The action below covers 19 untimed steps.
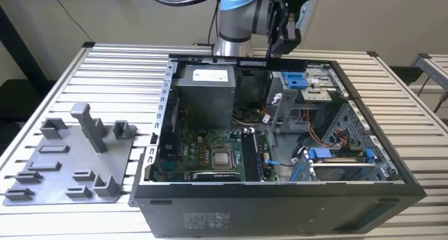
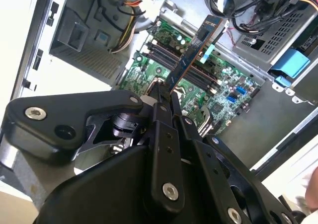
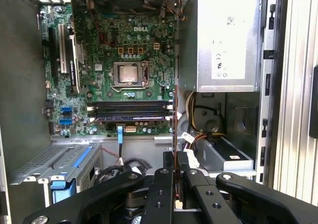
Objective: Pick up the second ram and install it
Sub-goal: 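Insert the second ram into the second slot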
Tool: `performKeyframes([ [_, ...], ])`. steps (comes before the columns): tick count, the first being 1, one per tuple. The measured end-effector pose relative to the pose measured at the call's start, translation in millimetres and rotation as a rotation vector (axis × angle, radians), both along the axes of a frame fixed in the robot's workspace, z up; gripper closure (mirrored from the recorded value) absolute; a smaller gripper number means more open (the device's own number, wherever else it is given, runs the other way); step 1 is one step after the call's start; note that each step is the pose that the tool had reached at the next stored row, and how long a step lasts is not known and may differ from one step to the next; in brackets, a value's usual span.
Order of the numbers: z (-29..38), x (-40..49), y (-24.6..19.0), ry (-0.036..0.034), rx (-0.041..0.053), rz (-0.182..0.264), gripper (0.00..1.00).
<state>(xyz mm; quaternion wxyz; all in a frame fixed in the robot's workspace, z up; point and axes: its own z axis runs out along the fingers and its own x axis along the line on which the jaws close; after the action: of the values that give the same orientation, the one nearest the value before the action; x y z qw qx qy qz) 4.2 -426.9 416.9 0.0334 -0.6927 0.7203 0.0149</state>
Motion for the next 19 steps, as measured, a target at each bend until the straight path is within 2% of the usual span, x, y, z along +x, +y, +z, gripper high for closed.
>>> performKeyframes([
  [7, -0.2, 0.0, 0.0, 0.0, -0.0002, -0.015, 0.86],
  [19, -1.6, 0.0, 0.0, 0.0, -0.0013, -0.144, 0.86],
])
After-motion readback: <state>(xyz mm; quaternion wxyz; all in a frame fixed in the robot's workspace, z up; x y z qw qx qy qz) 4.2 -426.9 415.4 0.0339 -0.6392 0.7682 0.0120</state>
